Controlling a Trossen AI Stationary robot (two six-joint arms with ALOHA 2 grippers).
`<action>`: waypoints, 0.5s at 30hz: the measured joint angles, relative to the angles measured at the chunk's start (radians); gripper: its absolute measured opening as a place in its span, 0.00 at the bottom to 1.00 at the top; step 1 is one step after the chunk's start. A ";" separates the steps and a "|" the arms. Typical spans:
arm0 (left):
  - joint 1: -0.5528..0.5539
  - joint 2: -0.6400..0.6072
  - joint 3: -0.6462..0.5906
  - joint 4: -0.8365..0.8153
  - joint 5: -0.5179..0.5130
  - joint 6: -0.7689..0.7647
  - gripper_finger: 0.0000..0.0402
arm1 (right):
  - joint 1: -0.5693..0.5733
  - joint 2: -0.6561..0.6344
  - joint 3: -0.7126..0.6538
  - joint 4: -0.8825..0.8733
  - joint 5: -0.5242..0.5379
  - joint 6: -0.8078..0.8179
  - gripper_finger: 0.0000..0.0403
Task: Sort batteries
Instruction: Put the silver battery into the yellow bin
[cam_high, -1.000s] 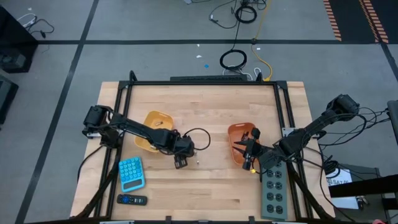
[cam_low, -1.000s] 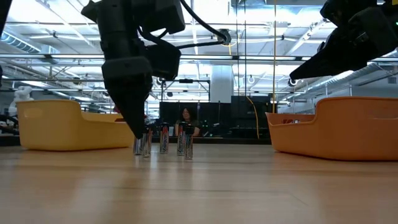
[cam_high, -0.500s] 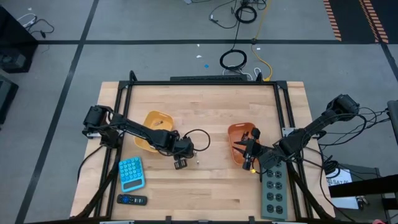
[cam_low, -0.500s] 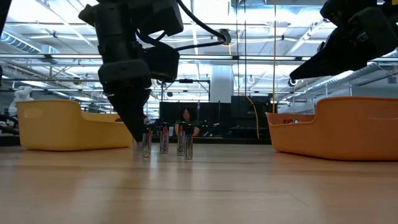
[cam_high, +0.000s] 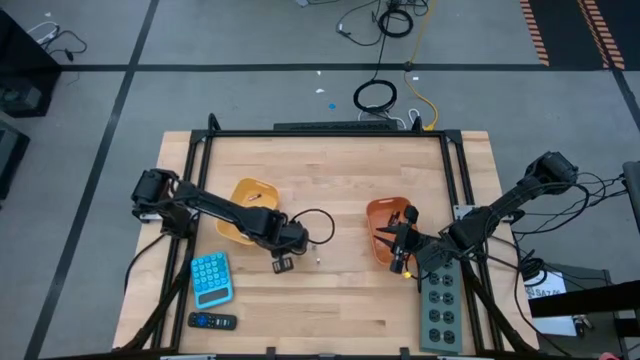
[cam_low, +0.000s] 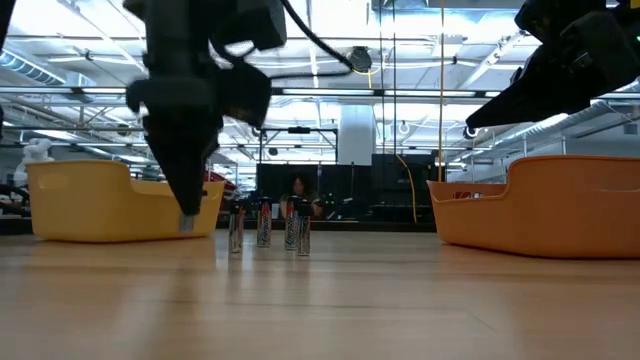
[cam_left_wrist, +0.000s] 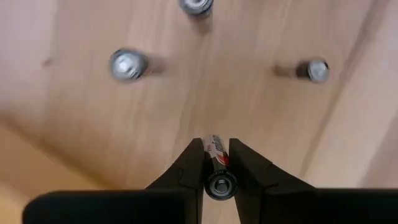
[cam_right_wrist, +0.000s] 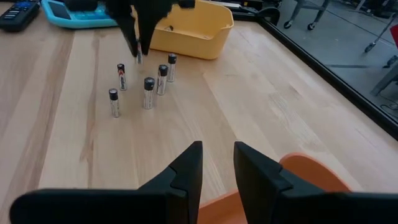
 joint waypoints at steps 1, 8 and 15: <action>0.000 -0.014 0.007 -0.026 -0.001 0.000 0.14 | 0.000 0.000 0.000 0.000 0.000 0.000 0.20; 0.034 -0.106 0.069 -0.331 -0.165 -0.014 0.14 | 0.000 0.000 0.000 0.000 0.000 0.000 0.20; 0.101 -0.155 0.053 -0.551 -0.233 -0.057 0.33 | 0.000 0.000 0.000 0.000 0.000 0.000 0.20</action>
